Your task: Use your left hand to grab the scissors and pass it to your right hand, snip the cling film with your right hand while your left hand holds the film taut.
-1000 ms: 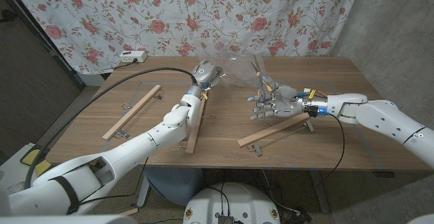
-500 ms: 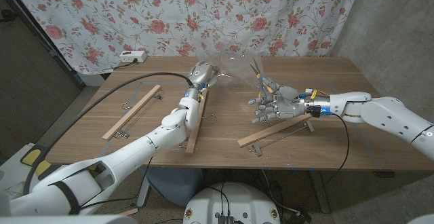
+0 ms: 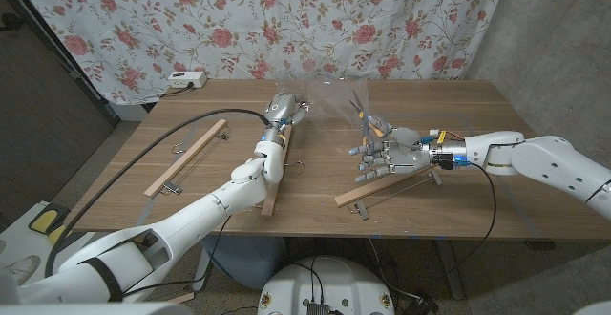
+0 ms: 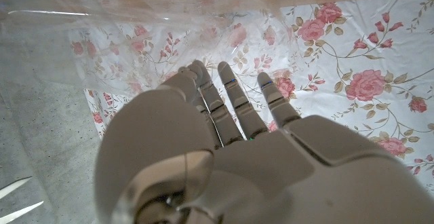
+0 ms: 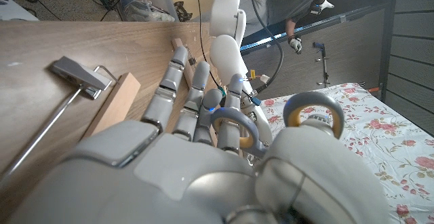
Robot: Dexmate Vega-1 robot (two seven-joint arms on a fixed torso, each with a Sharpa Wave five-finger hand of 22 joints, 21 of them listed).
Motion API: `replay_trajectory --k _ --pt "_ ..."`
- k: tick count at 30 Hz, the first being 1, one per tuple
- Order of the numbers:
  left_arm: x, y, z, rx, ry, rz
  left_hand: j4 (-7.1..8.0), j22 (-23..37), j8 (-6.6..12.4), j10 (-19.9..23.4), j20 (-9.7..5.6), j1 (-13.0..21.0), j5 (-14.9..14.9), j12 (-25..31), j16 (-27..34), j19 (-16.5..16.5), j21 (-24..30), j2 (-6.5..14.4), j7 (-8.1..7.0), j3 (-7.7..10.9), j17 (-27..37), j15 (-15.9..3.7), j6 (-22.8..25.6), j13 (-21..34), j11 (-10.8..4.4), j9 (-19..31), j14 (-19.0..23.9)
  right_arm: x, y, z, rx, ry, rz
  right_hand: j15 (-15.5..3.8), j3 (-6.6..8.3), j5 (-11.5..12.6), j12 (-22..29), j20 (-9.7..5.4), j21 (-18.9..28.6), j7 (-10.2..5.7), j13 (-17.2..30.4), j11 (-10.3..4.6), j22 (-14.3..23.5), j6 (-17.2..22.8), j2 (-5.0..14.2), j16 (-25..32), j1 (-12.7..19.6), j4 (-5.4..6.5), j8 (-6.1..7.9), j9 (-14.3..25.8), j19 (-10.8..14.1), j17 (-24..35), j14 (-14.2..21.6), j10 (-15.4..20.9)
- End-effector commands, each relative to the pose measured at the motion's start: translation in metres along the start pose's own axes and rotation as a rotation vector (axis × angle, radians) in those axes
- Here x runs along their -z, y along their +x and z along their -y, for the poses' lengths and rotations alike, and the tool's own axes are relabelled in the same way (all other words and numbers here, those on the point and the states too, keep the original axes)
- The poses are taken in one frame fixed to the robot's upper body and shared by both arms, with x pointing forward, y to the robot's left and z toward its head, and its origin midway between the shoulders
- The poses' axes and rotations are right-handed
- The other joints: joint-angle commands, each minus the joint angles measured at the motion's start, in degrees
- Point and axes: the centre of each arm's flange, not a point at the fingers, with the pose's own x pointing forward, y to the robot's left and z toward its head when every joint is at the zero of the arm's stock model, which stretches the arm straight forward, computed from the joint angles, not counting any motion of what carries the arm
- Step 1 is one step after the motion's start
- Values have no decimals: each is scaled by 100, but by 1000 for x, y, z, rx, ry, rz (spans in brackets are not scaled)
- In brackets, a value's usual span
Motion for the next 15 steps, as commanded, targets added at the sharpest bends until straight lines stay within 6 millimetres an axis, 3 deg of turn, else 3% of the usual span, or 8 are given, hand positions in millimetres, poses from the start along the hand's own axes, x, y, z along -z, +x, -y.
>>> replay_trajectory --k 1,15 --pt "-4 0 10 13 -64 -23 10 16 54 51 7 52 15 46 -32 47 59 -2 -7 -7 19 -166 -25 21 -11 36 188 18 9 -11 -38 65 -39 29 -51 10 44 46 -35 406 24 32 9 -358 11 -34 -66 17 -9 9 7 17 -24 -14" --pt "-4 -2 8 21 -94 -33 23 19 110 43 6 56 11 34 -67 45 66 0 -2 -24 44 -165 -40 49 -14 105 189 22 20 -14 -44 50 -65 63 -166 16 46 104 -104 429 13 35 6 -386 -62 -41 -229 89 -21 8 -67 29 -42 -24"
